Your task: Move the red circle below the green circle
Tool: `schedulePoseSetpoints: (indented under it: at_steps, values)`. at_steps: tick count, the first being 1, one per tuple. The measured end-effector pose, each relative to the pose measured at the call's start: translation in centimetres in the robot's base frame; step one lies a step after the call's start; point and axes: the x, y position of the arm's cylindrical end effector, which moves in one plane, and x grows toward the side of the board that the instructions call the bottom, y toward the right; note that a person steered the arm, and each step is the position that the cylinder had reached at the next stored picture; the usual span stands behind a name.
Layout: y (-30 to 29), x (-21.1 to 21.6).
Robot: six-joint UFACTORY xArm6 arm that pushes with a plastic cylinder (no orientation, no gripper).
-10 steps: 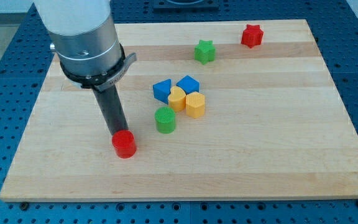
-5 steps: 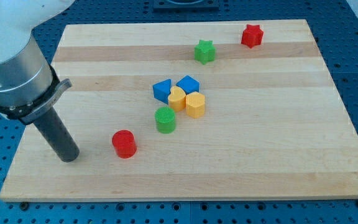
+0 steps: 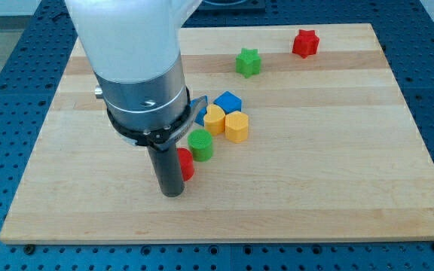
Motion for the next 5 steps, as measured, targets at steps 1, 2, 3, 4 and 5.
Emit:
schedulePoseSetpoints:
  at_steps: [1,2,3,4,5]
  values:
    - [-0.6,0.1]
    - [-5.3,-0.1]
    - [-6.0,-0.1]
    - [-6.1,-0.1]
    - [-6.1,-0.1]
